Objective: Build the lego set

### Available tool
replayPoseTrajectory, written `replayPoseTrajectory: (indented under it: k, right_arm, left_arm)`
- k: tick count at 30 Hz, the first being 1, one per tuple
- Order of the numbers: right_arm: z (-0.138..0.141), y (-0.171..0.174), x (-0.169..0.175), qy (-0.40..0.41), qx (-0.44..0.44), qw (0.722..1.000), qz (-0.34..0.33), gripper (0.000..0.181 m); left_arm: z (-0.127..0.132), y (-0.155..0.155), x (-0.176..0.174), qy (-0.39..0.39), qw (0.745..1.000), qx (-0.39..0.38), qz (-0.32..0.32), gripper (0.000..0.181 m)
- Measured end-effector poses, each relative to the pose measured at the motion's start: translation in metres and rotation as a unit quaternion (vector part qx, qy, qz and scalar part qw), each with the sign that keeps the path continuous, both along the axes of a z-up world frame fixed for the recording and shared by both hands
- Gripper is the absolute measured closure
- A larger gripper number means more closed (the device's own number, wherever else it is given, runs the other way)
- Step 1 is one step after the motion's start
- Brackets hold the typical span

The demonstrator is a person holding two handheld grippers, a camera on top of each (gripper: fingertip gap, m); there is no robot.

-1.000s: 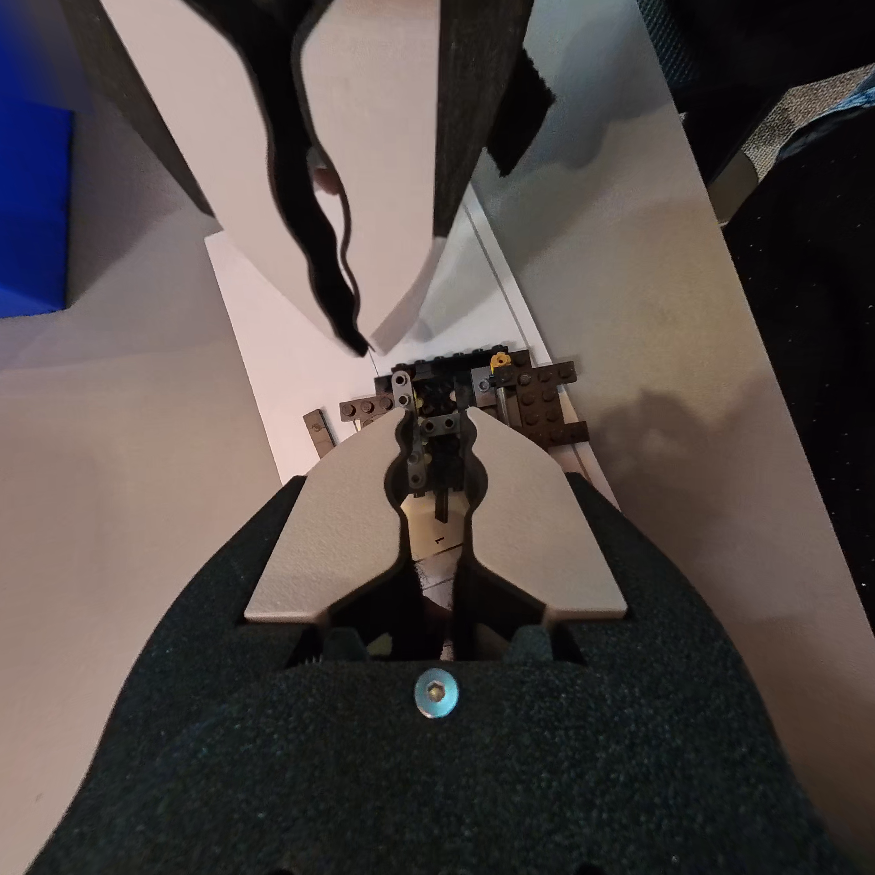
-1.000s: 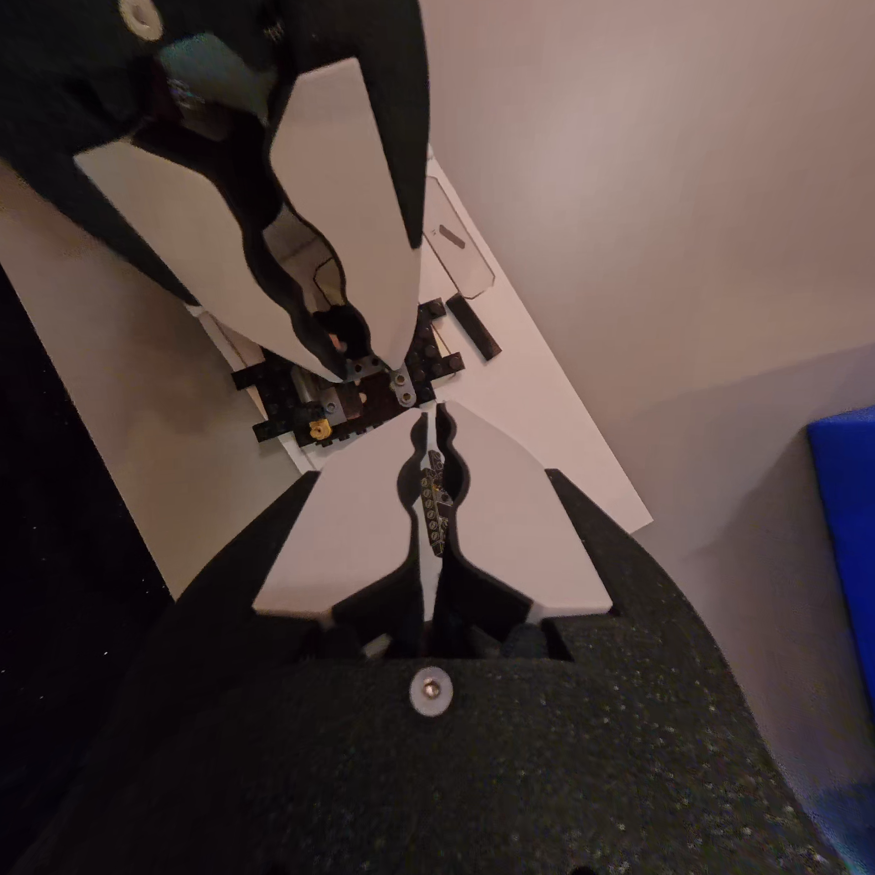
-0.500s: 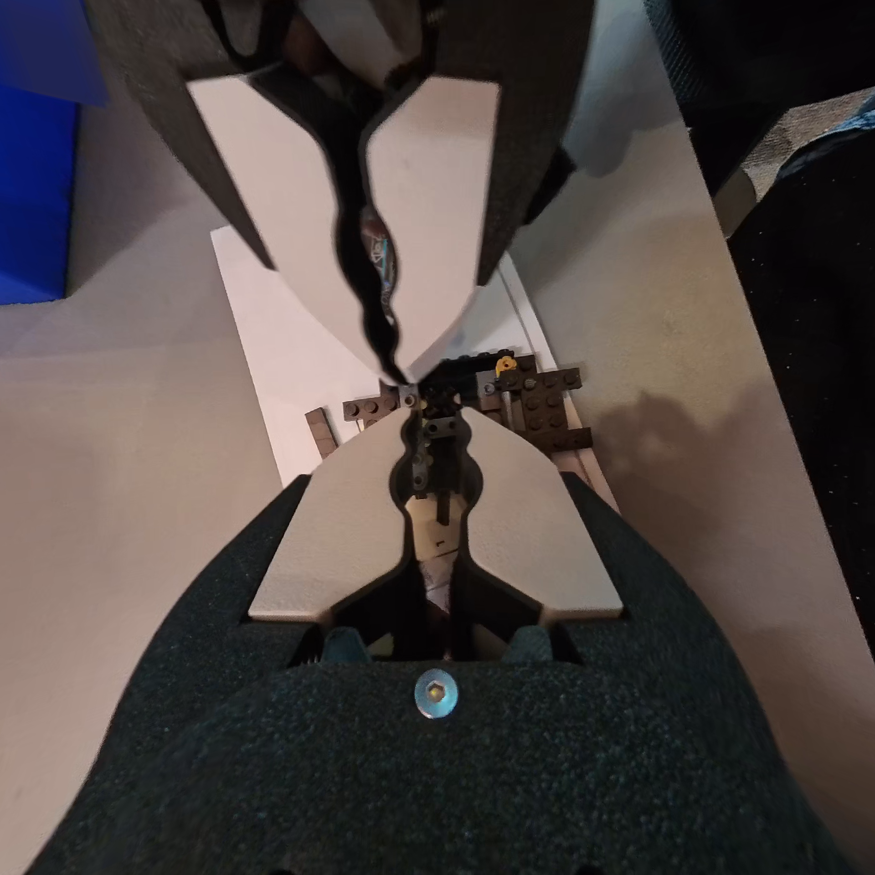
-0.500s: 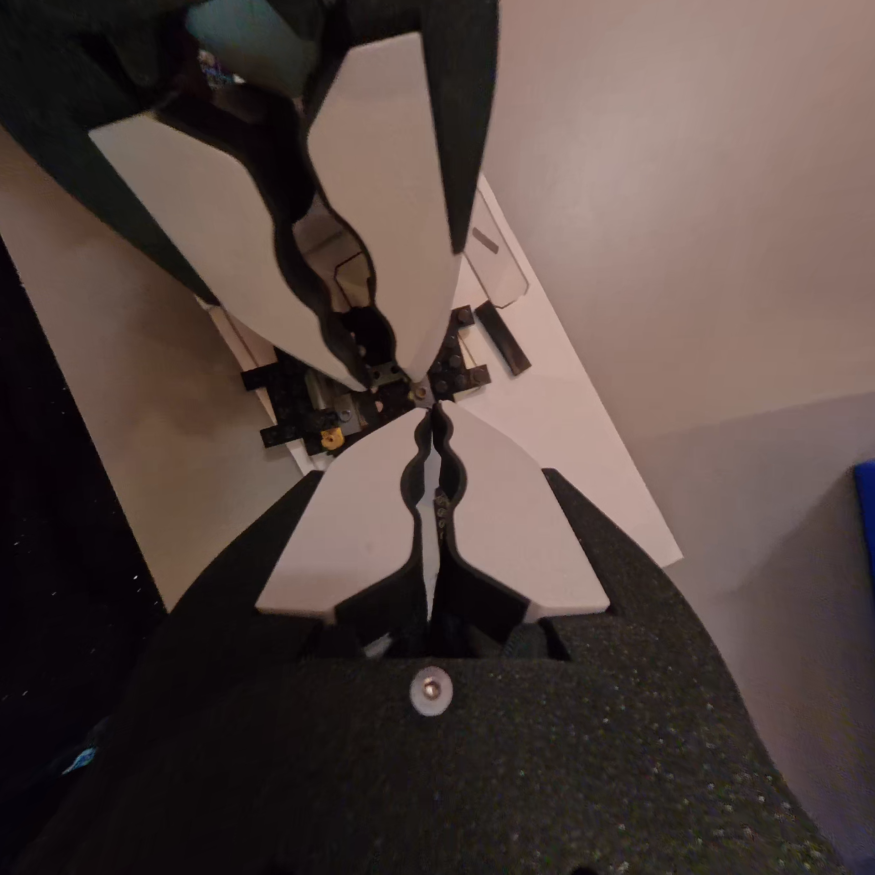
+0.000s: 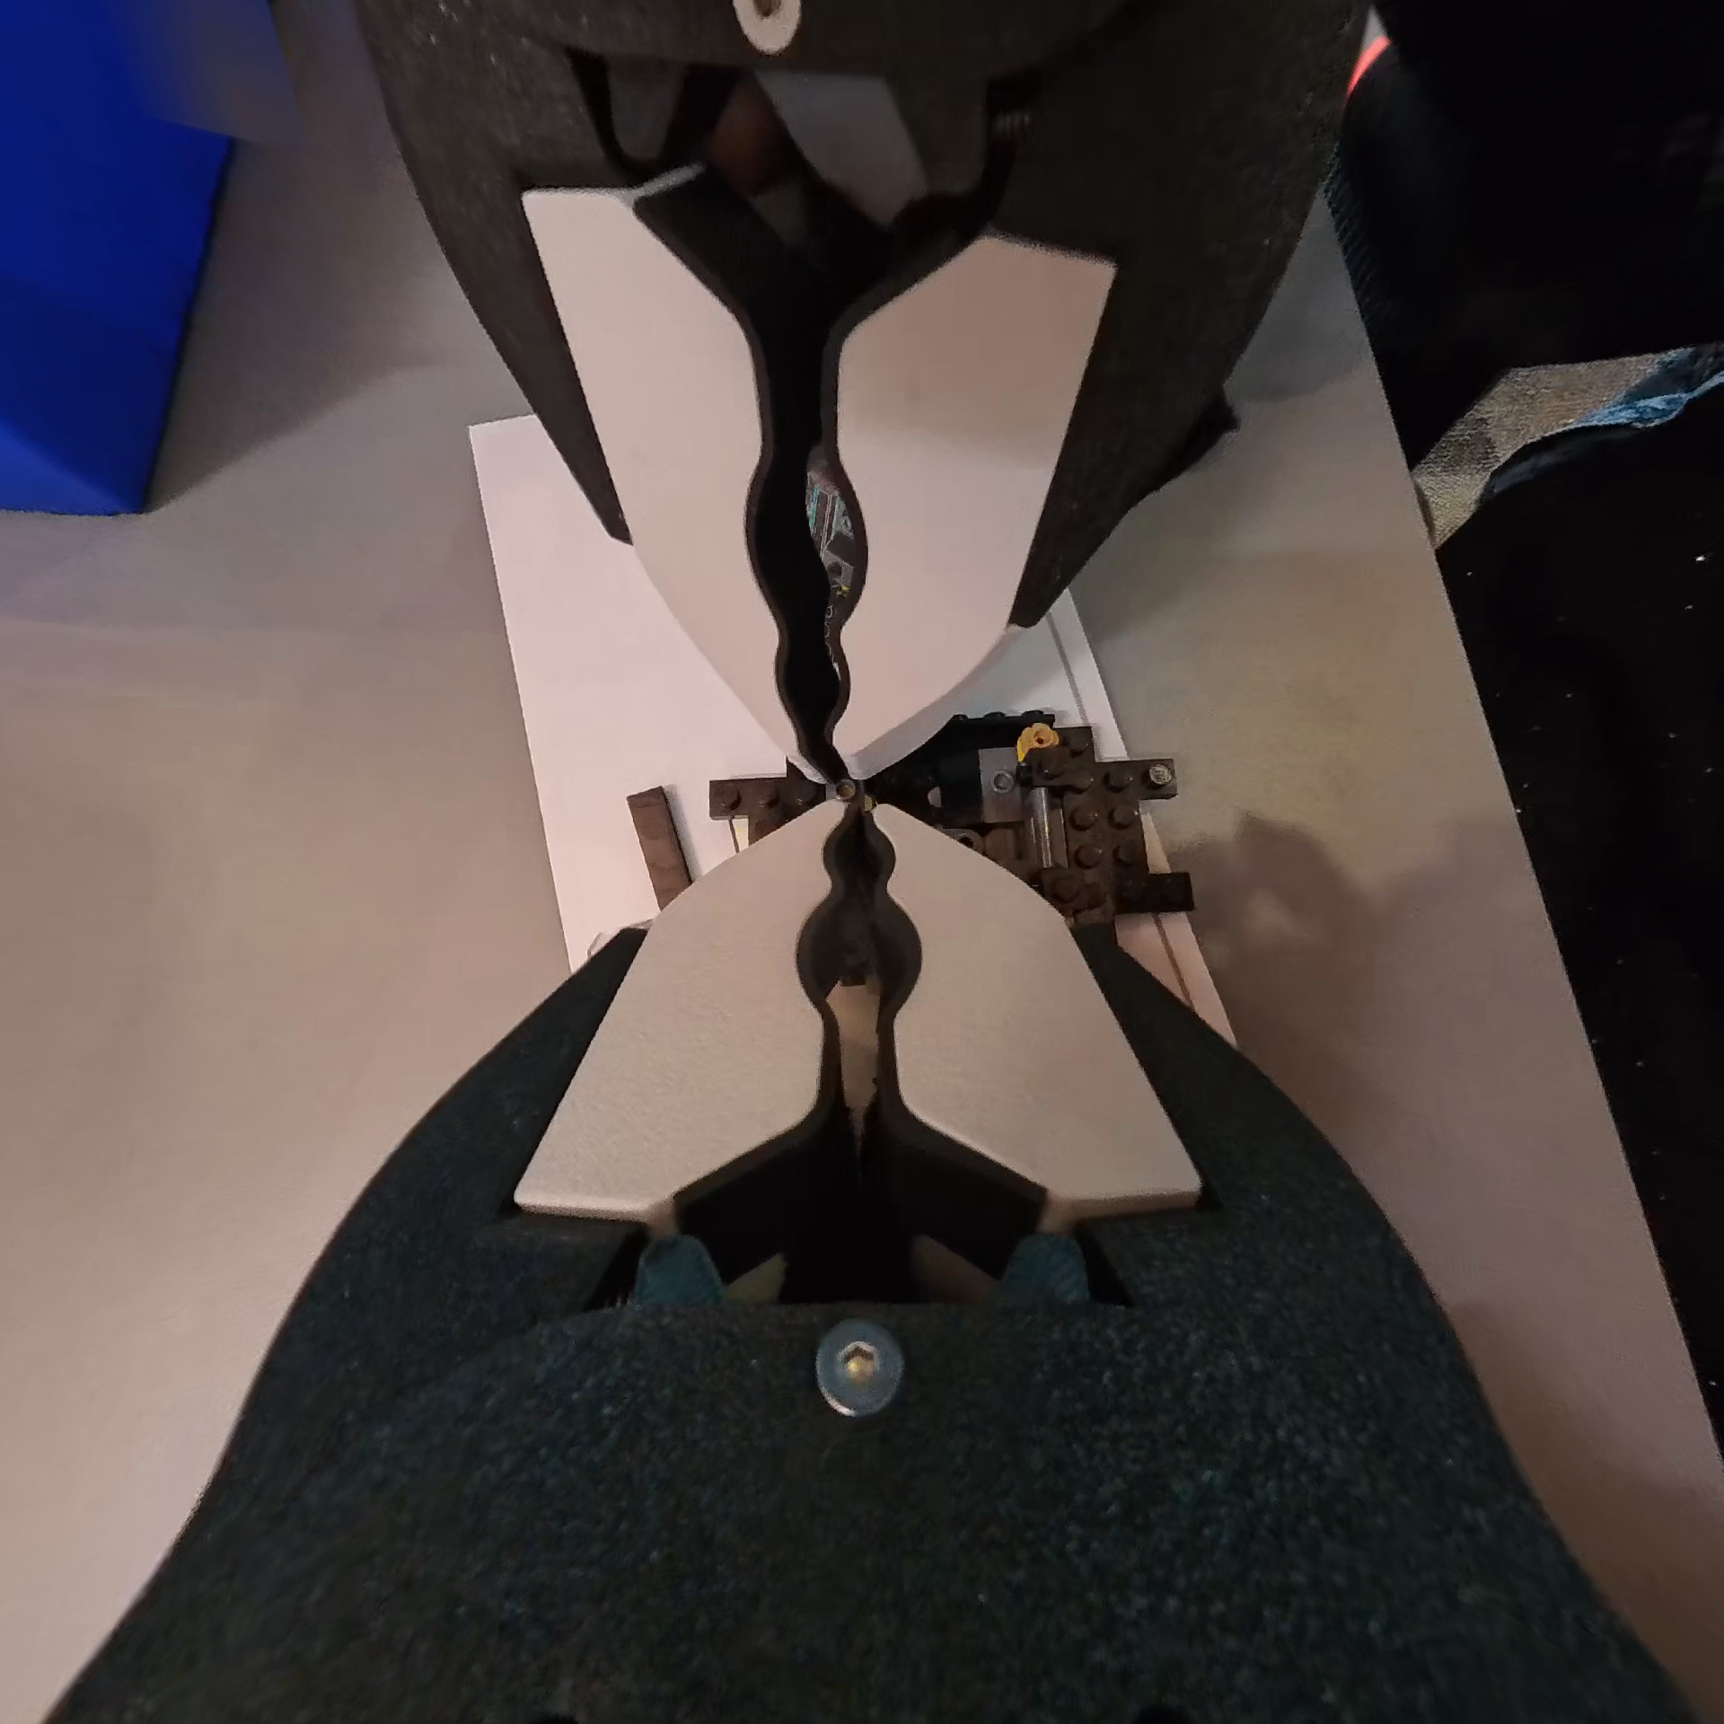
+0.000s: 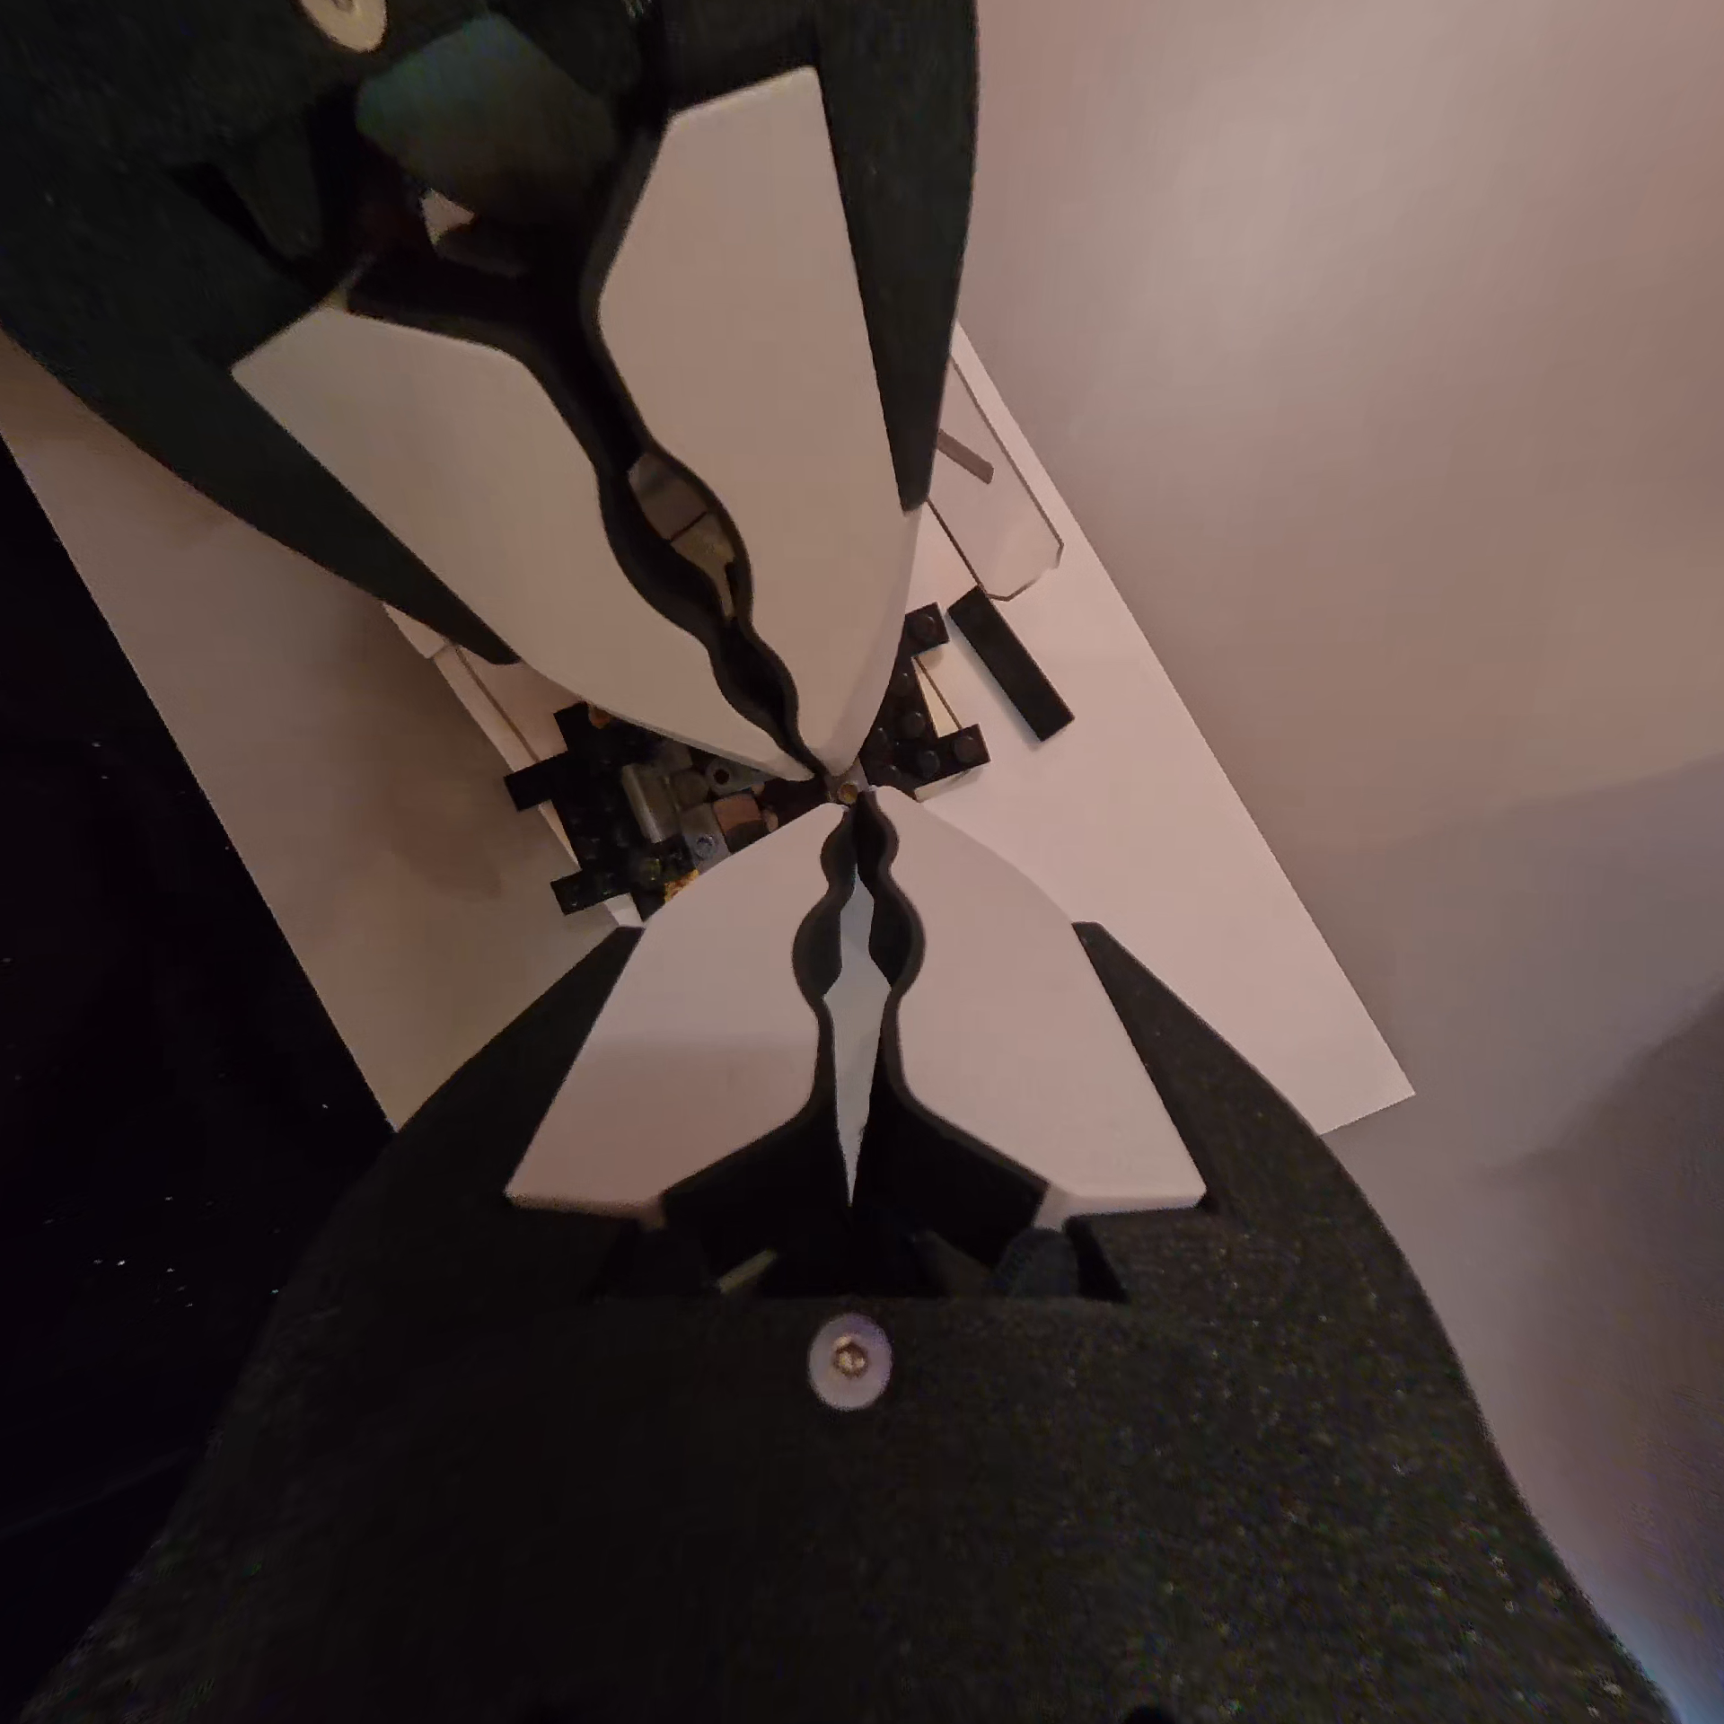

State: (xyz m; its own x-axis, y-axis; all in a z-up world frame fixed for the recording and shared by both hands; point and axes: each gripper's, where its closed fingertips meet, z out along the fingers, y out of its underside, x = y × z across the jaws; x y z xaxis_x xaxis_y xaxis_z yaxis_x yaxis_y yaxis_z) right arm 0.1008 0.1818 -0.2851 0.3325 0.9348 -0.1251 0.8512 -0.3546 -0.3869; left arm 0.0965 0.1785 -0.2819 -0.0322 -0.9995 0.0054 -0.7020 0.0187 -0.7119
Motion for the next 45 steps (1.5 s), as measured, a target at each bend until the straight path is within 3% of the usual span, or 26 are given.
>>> replayPoseTrajectory:
  k: [2, 5, 7, 12, 16, 23, 26, 28, 29, 31, 33, 37, 42, 45]
  right_arm:
    - [0.0, 0.0, 0.0, -0.004, 0.015, 1.0, 0.017, 0.181]
    - [0.012, 0.002, -0.001, 0.059, 0.019, 0.998, 0.011, 0.179]
    - [0.023, 0.002, -0.001, 0.108, 0.02, 0.994, 0.004, 0.175]
    - [0.02, 0.001, -0.002, 0.108, 0.075, 0.99, 0.05, 0.181]
    - [0.003, 0.002, -0.003, 0.066, 0.068, 0.994, 0.058, 0.181]
    - [0.0, 0.002, -0.003, 0.073, 0.004, 0.997, 0.017, 0.181]
    - [0.004, 0.002, -0.002, 0.087, 0.024, 0.995, 0.05, 0.176]
    - [0.022, -0.002, -0.006, 0.16, 0.011, 0.985, 0.064, 0.165]
    - [0.028, -0.003, -0.003, 0.184, 0.004, 0.981, 0.067, 0.15]
    - [0.028, -0.002, 0.008, 0.188, 0.001, 0.979, 0.075, 0.127]
    - [0.02, -0.006, 0.012, 0.187, -0.003, 0.979, 0.087, 0.116]
    - [-0.003, -0.015, 0.013, 0.152, 0.018, 0.983, 0.1, 0.11]
    - [-0.002, -0.026, 0.016, 0.151, 0.038, 0.985, 0.067, 0.121]
    - [-0.001, -0.042, 0.021, 0.144, 0.02, 0.987, 0.067, 0.125]
  left_arm:
    - [0.001, -0.002, 0.0, -0.007, 1.0, 0.002, -0.01, 0.179]
    - [0.012, -0.007, -0.011, -0.012, 1.0, -0.023, -0.007, 0.145]
    - [0.022, -0.006, -0.024, -0.022, 1.0, -0.009, 0.003, 0.149]
    - [0.009, 0.001, -0.04, 0.003, 0.999, 0.027, 0.039, 0.171]
    - [0.002, 0.002, -0.033, 0.009, 0.998, 0.029, 0.048, 0.176]
    - [-0.001, 0.004, -0.033, 0.012, 0.999, 0.019, 0.042, 0.18]
    - [0.004, 0.006, -0.037, 0.01, 0.998, 0.025, 0.056, 0.174]
    - [0.011, 0.001, -0.04, 0.003, 0.998, 0.02, 0.058, 0.163]
    - [0.012, -0.005, -0.042, 0.006, 0.998, 0.015, 0.053, 0.146]
    - [0.009, -0.015, -0.042, 0.023, 0.999, 0.013, 0.043, 0.116]
    - [0.002, -0.023, -0.038, 0.04, 0.999, 0.016, 0.029, 0.109]
    - [-0.005, -0.018, -0.032, 0.045, 0.998, 0.024, 0.031, 0.129]
    - [-0.006, -0.009, -0.032, 0.051, 0.998, 0.024, 0.025, 0.146]
    - [-0.004, 0.009, -0.04, 0.069, 0.995, 0.051, 0.055, 0.154]
